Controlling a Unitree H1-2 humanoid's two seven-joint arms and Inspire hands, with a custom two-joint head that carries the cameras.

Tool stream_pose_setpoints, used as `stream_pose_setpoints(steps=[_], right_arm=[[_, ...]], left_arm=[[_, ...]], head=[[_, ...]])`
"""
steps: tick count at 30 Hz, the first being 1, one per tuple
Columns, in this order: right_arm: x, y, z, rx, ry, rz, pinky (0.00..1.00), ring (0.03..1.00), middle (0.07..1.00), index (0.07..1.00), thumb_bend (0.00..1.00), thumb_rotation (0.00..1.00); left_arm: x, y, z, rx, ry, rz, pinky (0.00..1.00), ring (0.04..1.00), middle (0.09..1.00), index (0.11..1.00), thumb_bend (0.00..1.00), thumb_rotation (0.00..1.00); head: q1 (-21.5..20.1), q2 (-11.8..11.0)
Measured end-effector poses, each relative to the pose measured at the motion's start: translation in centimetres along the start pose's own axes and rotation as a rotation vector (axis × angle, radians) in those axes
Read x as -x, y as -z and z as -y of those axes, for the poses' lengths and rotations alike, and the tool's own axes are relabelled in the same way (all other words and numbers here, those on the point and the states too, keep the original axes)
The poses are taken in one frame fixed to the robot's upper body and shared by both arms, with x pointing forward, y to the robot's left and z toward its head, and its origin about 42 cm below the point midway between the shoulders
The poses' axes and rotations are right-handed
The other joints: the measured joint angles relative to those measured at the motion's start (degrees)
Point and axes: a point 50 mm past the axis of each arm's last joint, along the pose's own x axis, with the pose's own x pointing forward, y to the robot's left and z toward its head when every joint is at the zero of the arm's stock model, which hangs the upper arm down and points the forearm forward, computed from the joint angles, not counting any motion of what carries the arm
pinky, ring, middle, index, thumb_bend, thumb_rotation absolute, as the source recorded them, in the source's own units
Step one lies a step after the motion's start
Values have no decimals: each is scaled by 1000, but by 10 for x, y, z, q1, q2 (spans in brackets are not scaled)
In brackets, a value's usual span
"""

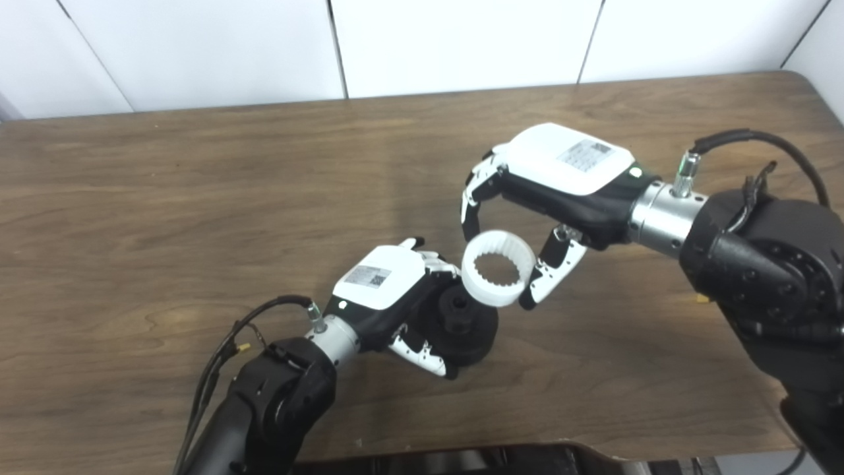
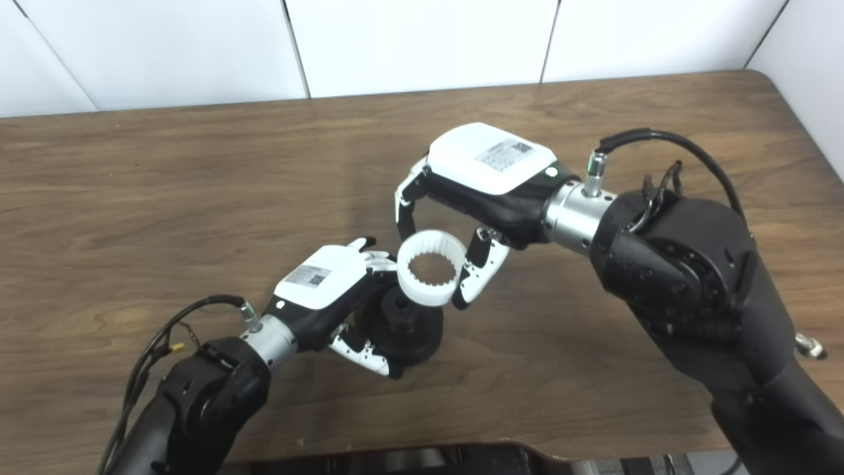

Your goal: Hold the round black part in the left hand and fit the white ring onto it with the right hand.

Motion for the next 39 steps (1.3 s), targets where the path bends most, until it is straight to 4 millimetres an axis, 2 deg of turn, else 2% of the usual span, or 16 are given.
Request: stream_pose_setpoints(steps=[9,18,28,39], right_arm=[[-7,7,-25,-8,-72,3,859,816,715,480,526,142],[-16,14,-42,-53,-52,-15,880,827,726,480,526,140],[-23,15,-50,-54,-18,-31,894,834,728,481,526,140],[-30,5,-54,-54,-7,-8,915,843,724,480,526,138]], left_arm=[[-1,-1,-1,5,9,-5,1000,894,804,480,525,64],[-2,-2,-1,5,10,-3,1000,889,799,480,525,65],[-3,-3,-2,8,9,-2,1000,884,794,480,526,65],[-4,-4,-1,6,6,-2,1000,880,788,479,525,63]], head=[[4,4],[5,4],[6,3],[4,4]])
